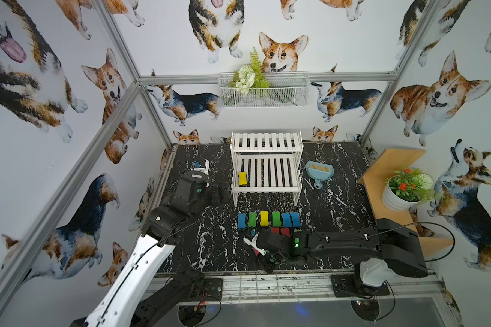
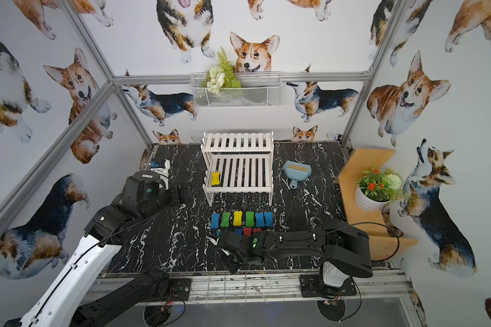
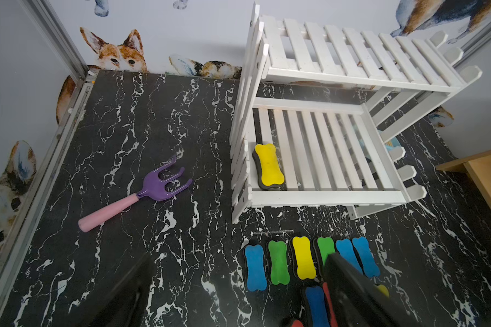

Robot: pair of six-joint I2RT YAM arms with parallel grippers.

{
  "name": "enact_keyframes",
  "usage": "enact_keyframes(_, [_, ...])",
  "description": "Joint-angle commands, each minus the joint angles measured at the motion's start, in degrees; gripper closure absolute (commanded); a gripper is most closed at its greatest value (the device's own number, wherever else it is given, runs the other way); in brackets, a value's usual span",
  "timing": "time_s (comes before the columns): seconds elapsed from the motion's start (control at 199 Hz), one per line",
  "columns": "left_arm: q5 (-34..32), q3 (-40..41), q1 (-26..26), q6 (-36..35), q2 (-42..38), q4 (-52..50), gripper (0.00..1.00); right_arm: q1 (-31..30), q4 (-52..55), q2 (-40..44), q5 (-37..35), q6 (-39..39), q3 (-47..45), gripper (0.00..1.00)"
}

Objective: Remove the whiteboard erasers from the shelf
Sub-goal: Place the whiteboard eraser at the center of the board.

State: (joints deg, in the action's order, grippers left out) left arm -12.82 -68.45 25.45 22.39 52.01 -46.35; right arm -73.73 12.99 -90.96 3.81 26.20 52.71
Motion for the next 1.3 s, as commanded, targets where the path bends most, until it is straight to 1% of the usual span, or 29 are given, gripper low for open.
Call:
enact_keyframes(0.0, [0.8,-0.5,-0.5,-1.0,-0.2,-0.3,0.01,0.5,-0.9,-1.8,-0.9,1.9,1.8,0.72])
enact_keyframes(0.161, [0.9,-0.3,-1.0,-1.2,-0.8,-0.6,0.01,2.1,-0.8,-3.3,-2.8,3.0,1.9,0.95])
enact_keyframes(0.206, [1.0,-0.1,-1.2,-1.3,-0.9,-0.6,0.01,2.5,-1.1,-3.1,-3.4,3.2,1.7,1.00])
enact_keyframes(0.286, [1.2,0.1,-1.4,-1.4,-1.0,-0.5,0.01,3.0,-1.0,-3.3,-4.5,3.0,2.1,1.00])
enact_keyframes(0.411, [1.3,0.3,-1.6,-1.5,-0.9,-0.3,0.01,3.4,1.0,-5.6,-5.3,2.6,3.5,1.00])
enact_keyframes(0.512, [1.3,0.4,-1.9,-1.7,-1.0,-0.4,0.01,3.4,2.2,-7.2,-7.3,3.1,4.1,1.00])
enact_keyframes(0.707, [1.1,0.5,-2.3,-2.1,-1.2,-0.5,0.01,3.6,1.1,-9.2,-11.8,6.2,5.4,1.00])
enact_keyframes(0.873, [1.3,0.5,-2.5,-2.1,-1.2,-0.6,0.01,4.5,2.9,-11.2,-15.2,8.9,8.5,1.00])
enact_keyframes(1.093, [1.5,1.2,-2.8,-2.1,-1.5,-0.5,0.01,5.2,4.3,-11.0,-18.2,12.1,8.9,1.00])
enact_keyframes(1.299, [2.0,1.4,-2.9,-1.8,-1.4,0.0,0.01,5.1,5.1,-11.3,-20.2,12.6,10.5,1.00])
